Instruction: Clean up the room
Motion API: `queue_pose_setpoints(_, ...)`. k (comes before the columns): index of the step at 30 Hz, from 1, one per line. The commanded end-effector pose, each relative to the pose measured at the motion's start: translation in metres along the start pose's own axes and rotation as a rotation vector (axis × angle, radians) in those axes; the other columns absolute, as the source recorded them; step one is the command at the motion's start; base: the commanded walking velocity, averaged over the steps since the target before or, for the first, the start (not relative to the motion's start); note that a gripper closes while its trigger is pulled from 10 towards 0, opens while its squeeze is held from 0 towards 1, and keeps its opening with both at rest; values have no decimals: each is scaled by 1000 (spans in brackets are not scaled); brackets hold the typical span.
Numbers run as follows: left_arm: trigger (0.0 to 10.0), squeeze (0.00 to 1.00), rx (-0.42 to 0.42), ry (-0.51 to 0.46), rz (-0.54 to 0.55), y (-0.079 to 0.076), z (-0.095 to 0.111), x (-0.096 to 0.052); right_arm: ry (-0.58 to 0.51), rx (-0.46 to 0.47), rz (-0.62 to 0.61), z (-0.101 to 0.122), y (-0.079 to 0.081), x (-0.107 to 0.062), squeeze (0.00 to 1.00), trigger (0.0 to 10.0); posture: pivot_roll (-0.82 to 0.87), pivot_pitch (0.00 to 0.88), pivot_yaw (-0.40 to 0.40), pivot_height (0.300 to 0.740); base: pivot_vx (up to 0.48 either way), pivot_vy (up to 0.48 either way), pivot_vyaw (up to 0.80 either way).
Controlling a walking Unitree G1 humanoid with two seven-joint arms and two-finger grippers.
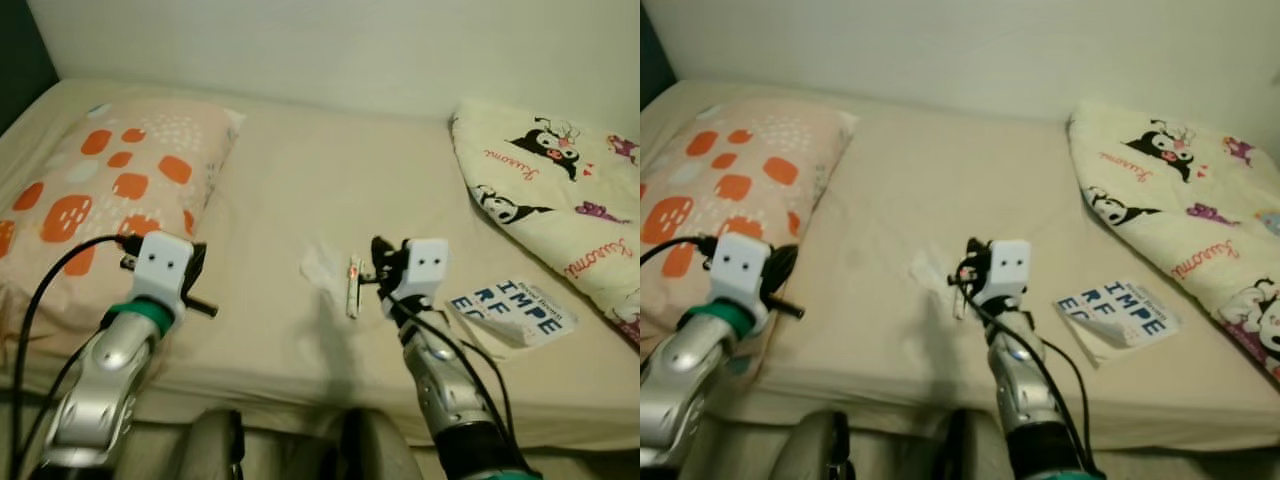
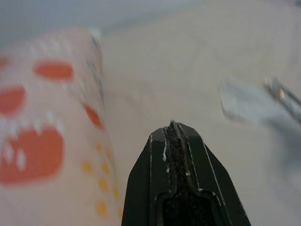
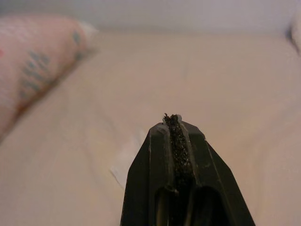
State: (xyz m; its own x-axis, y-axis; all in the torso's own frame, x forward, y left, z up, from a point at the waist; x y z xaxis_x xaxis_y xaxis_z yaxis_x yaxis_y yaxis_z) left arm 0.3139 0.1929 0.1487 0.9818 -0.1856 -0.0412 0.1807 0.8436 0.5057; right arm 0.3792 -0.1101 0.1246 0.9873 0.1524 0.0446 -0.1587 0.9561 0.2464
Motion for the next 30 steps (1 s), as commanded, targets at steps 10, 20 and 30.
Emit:
queue_pose_setpoints(10, 10000, 0, -75, -54, 62, 15, 28, -20, 97, -56, -91, -22, 2, 12, 0, 10000, 212, 373, -95, 616, 0, 0, 0)
queue_pose_setpoints(20, 10000, 0, -46, -92, 206, 49, 51, -47, 105, -154, -183, -22, -1, 20, 1000, 10000, 264, 452, -109, 616, 0, 0, 0)
queue_pose_setpoints(30, 10000, 0, -28, -91, 232, 63, 68, -56, 150, -229, -248, -21, 4, 28, 0, 10000, 309, 471, -85, 616, 0, 0, 0)
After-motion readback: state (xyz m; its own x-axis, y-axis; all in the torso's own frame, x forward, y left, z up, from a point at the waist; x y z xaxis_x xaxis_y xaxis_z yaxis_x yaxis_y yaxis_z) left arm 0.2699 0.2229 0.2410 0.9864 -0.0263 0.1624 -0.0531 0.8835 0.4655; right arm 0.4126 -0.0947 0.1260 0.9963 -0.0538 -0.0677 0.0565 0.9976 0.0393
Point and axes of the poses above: a point about 5 cm out from each wrist's last joint towards the gripper, its own x axis pointing out of the wrist towards the gripper, its own z axis along the axis of the wrist's last joint, y = z × x, the point moved 3 cm from there along x, pointing out of the wrist towards the gripper, and after that the axes turned 11 degrees about x, right-handed, at the moved point
